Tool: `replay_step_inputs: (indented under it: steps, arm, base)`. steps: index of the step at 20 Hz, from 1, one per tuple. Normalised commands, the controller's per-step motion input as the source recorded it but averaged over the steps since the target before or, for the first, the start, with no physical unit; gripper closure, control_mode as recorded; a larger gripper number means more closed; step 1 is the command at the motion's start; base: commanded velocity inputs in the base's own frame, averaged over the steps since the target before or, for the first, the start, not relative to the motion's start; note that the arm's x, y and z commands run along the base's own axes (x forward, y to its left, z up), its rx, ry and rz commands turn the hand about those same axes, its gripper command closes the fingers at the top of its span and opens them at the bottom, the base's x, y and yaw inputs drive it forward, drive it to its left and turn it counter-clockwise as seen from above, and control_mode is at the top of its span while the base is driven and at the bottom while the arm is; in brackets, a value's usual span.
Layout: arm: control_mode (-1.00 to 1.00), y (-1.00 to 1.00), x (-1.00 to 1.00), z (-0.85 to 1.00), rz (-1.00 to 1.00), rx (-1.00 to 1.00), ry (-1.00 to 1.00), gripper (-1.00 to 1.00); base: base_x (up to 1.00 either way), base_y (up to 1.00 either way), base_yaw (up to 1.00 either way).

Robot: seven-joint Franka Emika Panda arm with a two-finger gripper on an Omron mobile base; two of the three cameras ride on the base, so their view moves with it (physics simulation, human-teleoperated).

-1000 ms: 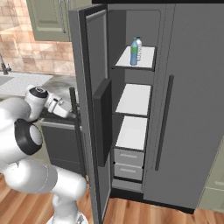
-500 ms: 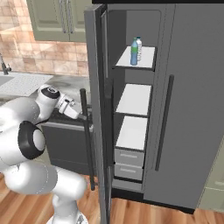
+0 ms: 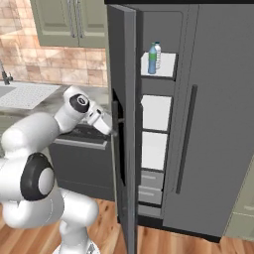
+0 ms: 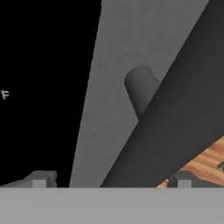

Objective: Take the bottled waters from the counter and place them in the freezer to freeze. Close the freezer door after placing the bottles.

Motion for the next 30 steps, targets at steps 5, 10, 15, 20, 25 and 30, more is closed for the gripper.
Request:
replay_step_inputs:
  steps: [5, 10, 15, 20, 25, 30]
  arm:
    - [-1.00, -0.59, 0.09, 0.15, 0.09, 0.22, 0.00, -1.00]
    - [-1.00, -0.32, 0.07, 0.15, 0.12, 0.17, 0.01, -1.00]
    - [-1.00, -0.41, 0.04, 0.11, 0.17, 0.15, 0.01, -1.00]
    - [-1.00, -0.35, 0.07, 0.05, 0.25, 0.16, -0.01, -1.00]
    - [-1.00, -0.32, 0.22, 0.00, 0.16, 0.04, -0.06, -1.00]
    - [-1.00, -0.21, 0.26, 0.00, 0.12, 0.00, -0.04, -1.00]
  base:
    - [0.00, 0.00, 0.00]
    - [0.00, 0.00, 0.00]
    - [0.00, 0.00, 0.00]
    - [0.00, 0.00, 0.00]
    - [0.00, 0.00, 0.00]
    - [0.00, 0.00, 0.00]
